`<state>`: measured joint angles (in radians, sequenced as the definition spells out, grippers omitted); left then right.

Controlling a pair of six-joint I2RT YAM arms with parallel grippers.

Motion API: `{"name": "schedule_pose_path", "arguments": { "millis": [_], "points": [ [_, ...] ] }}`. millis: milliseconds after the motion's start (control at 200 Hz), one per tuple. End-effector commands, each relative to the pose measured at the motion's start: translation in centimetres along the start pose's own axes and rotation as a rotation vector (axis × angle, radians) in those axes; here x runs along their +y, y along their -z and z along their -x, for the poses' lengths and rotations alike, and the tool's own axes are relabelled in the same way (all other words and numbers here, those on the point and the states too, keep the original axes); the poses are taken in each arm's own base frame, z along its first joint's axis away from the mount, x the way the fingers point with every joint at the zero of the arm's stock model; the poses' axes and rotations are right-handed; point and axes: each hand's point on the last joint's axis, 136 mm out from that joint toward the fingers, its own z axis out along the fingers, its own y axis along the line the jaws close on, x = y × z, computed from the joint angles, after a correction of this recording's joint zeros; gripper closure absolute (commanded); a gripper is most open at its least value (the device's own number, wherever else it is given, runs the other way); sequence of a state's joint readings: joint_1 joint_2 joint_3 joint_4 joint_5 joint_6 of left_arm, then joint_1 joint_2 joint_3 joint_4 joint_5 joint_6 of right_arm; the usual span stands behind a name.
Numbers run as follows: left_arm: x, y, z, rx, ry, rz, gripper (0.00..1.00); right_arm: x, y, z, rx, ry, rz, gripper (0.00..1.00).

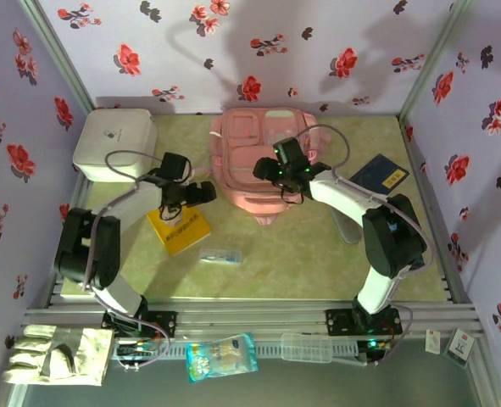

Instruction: Pack books, pencil case, and school supplies into a backpack

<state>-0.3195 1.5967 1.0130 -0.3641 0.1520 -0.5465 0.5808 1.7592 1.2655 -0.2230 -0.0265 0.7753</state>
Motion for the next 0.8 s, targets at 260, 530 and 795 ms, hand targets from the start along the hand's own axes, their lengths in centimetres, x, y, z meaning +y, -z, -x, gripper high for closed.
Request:
{"name": "schedule_pose_path", "arguments": {
  "millis": [260, 530, 795],
  "points": [
    [11.5, 5.7, -1.5, -0.107, 0.367, 0.147, 0.00, 10.4, -4.3, -7.1, 0.167, 0.373, 0.120, 0.28],
    [11.9, 4.2, -4.8, -0.042, 0.469, 0.081, 0.07, 13.4, -8.1, -13.5, 0.314, 0.558, 0.129, 0.36],
    [11.4, 3.1, -5.6, 0.019, 0.449, 0.043, 0.14, 12.7, -10.9, -15.9, 0.393, 0.626, 0.077, 0.49]
  ]
}}
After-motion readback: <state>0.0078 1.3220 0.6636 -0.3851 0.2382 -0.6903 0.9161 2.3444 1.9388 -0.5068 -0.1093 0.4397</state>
